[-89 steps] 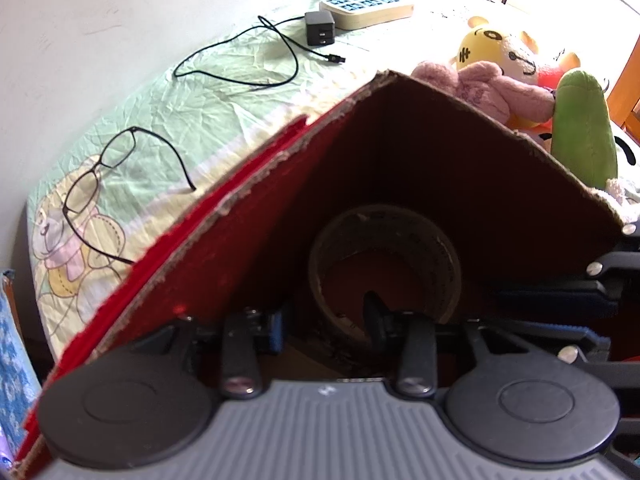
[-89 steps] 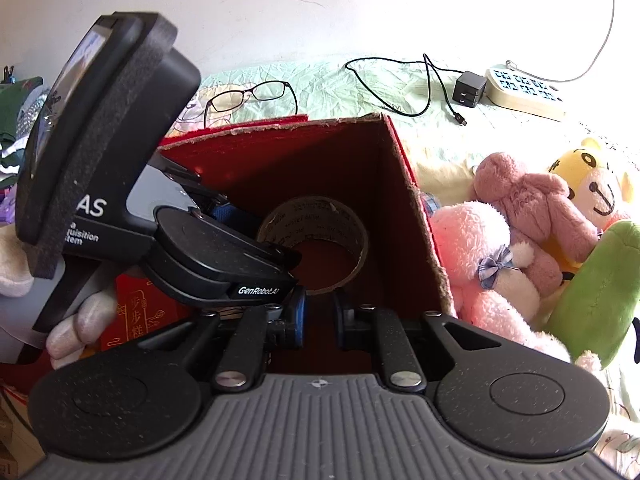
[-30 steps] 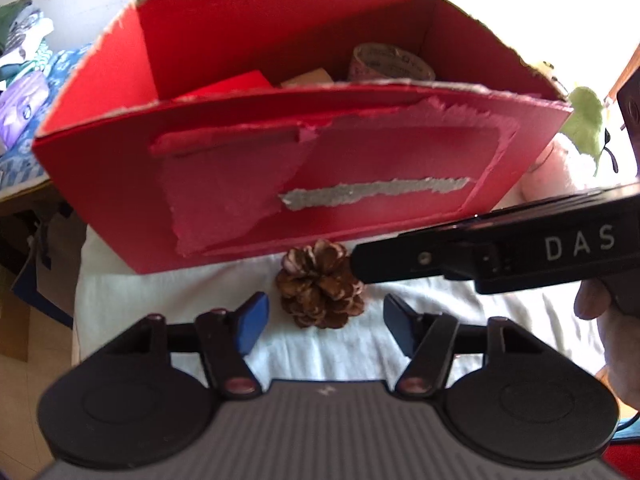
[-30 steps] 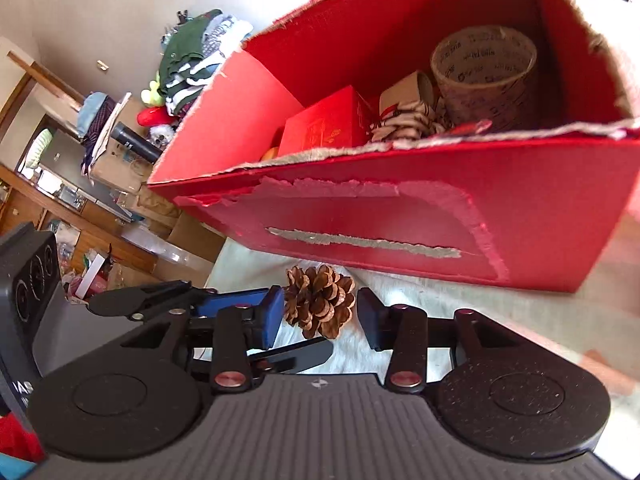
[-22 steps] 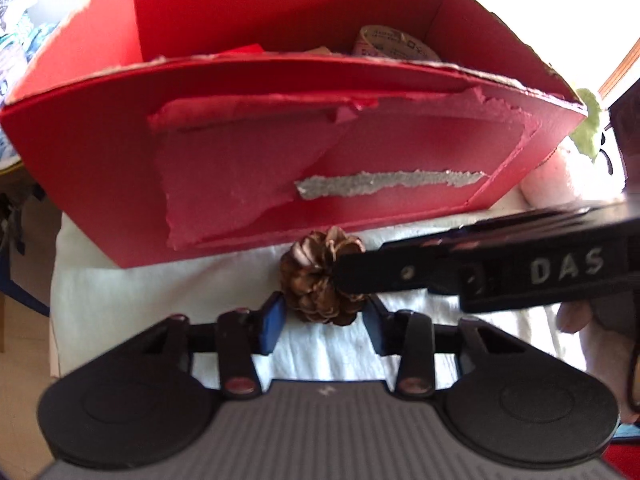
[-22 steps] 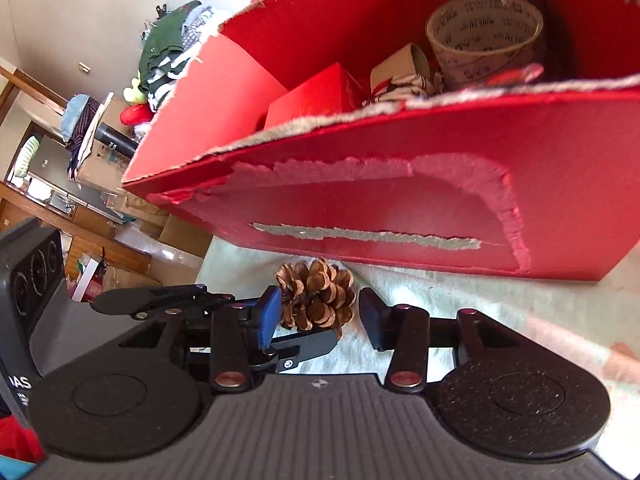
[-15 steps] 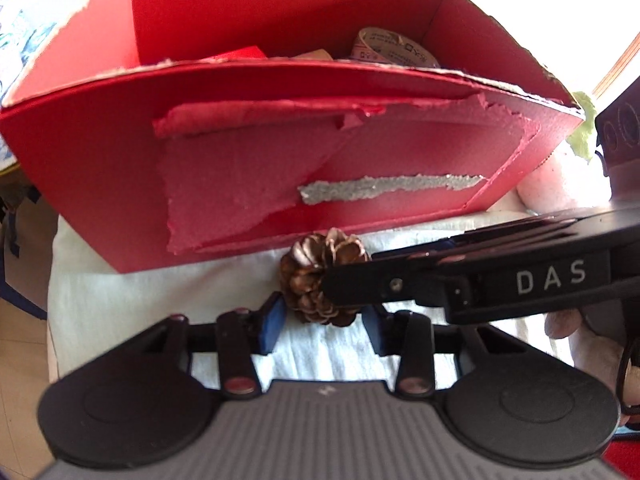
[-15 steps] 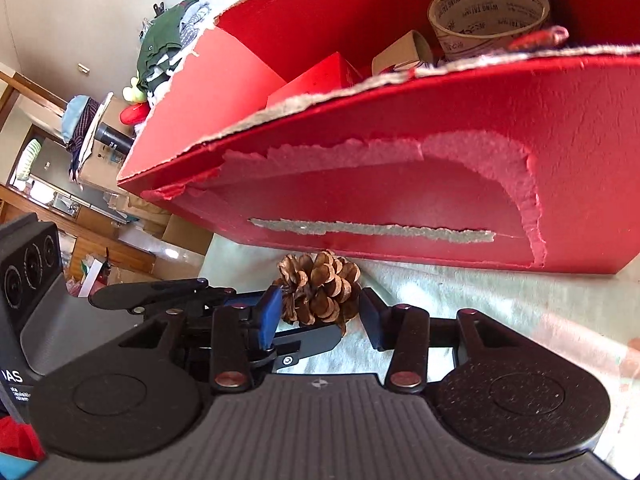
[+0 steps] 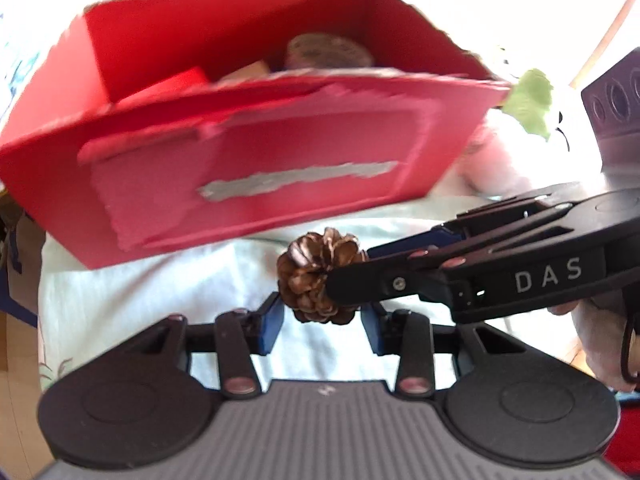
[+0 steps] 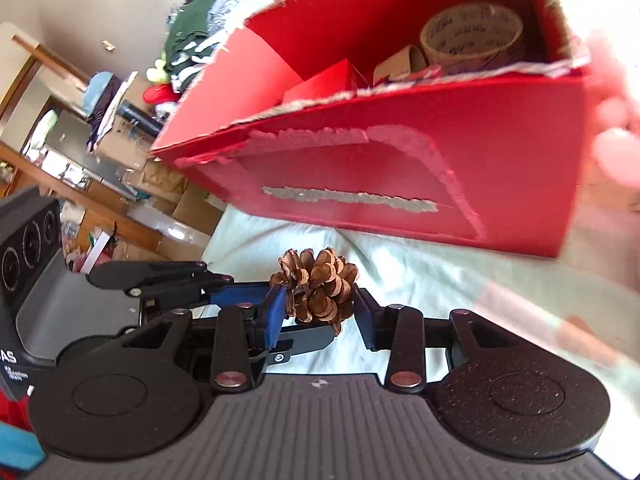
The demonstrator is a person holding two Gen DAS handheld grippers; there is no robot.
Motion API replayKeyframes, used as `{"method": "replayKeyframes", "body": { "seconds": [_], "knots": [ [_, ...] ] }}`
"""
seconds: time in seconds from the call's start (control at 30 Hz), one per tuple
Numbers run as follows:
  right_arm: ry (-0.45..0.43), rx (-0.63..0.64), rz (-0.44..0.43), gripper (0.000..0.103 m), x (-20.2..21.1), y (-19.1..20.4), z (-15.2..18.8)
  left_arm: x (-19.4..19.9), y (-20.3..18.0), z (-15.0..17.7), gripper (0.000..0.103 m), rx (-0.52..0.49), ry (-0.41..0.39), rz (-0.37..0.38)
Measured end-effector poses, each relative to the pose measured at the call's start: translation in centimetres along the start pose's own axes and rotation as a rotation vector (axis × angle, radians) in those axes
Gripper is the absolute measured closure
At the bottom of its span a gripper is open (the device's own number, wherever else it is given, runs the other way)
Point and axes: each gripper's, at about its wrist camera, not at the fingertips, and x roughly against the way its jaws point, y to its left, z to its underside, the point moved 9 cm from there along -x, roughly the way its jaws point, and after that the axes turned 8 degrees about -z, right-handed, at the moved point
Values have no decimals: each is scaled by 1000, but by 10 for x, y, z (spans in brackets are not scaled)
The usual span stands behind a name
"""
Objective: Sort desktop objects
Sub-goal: 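Grasp the brown pine cone with the right gripper and lift it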
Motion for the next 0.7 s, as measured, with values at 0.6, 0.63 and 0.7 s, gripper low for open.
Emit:
{"method": "replayKeyframes", "body": {
  "seconds": [0.6,0.63,0.7],
  "knots": [
    [-265,198,-11,62,106,44,-40,99,-58,-78,64,-131,-270,-39],
    [-275,201,-5,62,108,44,-46,100,-56,-86,64,-141,-278,-38],
    [-292,204,15,62,107,44,-60,99,-49,-101,64,-161,-288,-35]
  ]
}}
